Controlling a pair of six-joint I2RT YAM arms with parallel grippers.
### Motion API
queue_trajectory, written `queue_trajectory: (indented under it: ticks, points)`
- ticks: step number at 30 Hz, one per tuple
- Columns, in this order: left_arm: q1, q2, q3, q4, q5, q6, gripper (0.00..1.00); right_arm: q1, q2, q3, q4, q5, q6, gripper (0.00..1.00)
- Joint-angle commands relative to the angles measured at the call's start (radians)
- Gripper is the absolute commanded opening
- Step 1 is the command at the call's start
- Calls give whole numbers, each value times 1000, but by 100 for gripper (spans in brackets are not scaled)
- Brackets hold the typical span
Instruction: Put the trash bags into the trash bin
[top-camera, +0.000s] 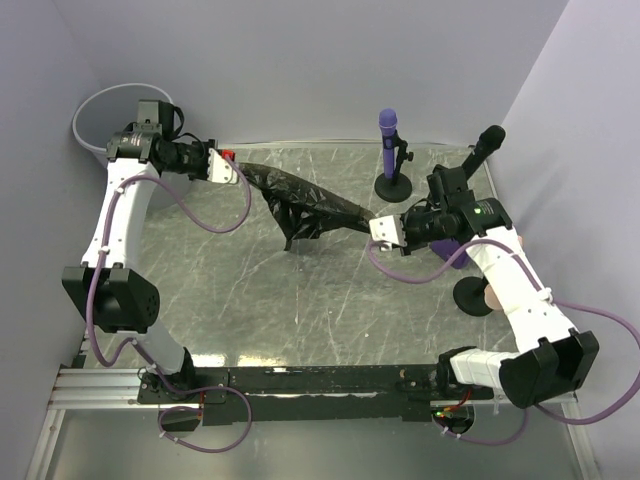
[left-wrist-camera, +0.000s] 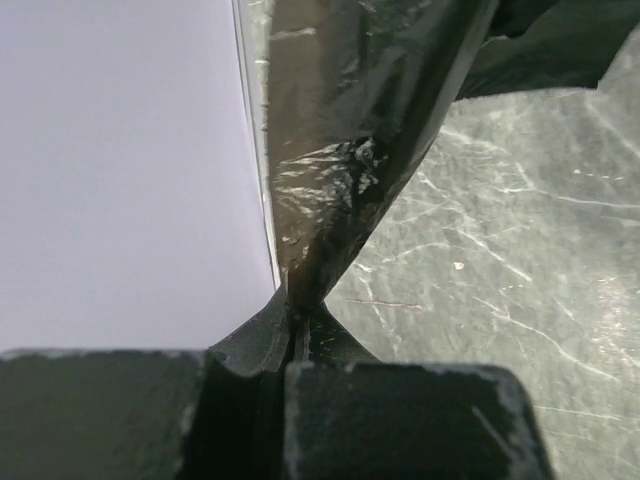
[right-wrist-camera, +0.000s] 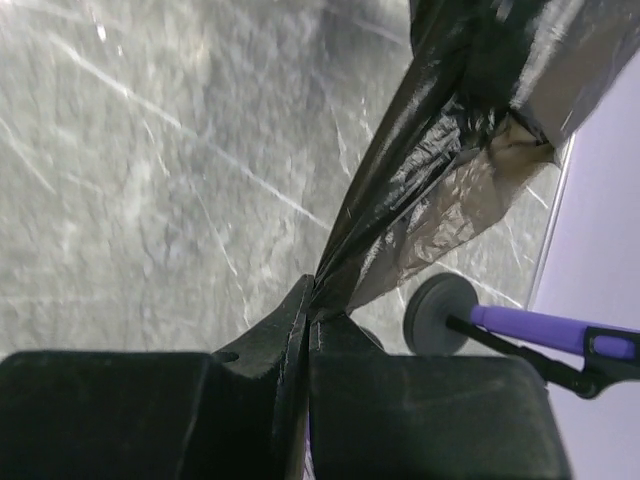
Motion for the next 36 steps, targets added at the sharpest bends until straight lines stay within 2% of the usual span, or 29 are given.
queue_trajectory:
  ticks: [1,9,12,13,14,15,16,17,18,20,21,23,25,27,29,34,36]
  points:
    - [26,-7,-17,119,-93,21,1,-11,-60,-76,-16,151,-101,0]
    - [26,7,-42,215,-129,-35,1,-11,-163,-258,116,240,-231,0]
    - [26,14,-40,234,-118,-67,1,-11,-207,-317,189,250,-224,1]
    - [26,13,-42,235,-100,-70,1,-11,-222,-326,212,236,-212,3]
    - [26,10,-46,234,-71,-67,1,-9,-232,-323,223,210,-200,11]
    - [26,-2,-58,241,-39,-73,1,-8,-238,-305,226,178,-168,28]
    - [23,-21,-83,269,-15,-85,1,-2,-233,-274,216,138,-113,43]
    - [14,-39,-112,304,-3,-90,1,5,-217,-218,200,104,-36,54]
    - [0,-65,-153,350,8,-88,1,9,-195,-157,185,61,44,60]
    - [-29,-119,-253,479,31,-91,1,11,-108,30,148,-18,252,62]
    - [-46,-148,-311,596,41,-104,1,9,-60,112,140,-57,405,62]
    - [-78,-192,-406,755,64,-127,1,6,39,285,153,-126,597,63]
    - [-114,-223,-489,894,68,-148,1,6,96,346,239,-175,777,63]
    - [-146,-252,-525,980,80,-180,1,11,138,355,397,-198,930,64]
    - [-175,-274,-552,1040,88,-194,1,34,181,358,491,-171,1015,65]
    - [-218,-341,-624,1169,132,-188,1,141,294,379,611,-44,1049,65]
    - [-230,-360,-637,1147,135,-158,1,173,342,402,646,-31,1080,66]
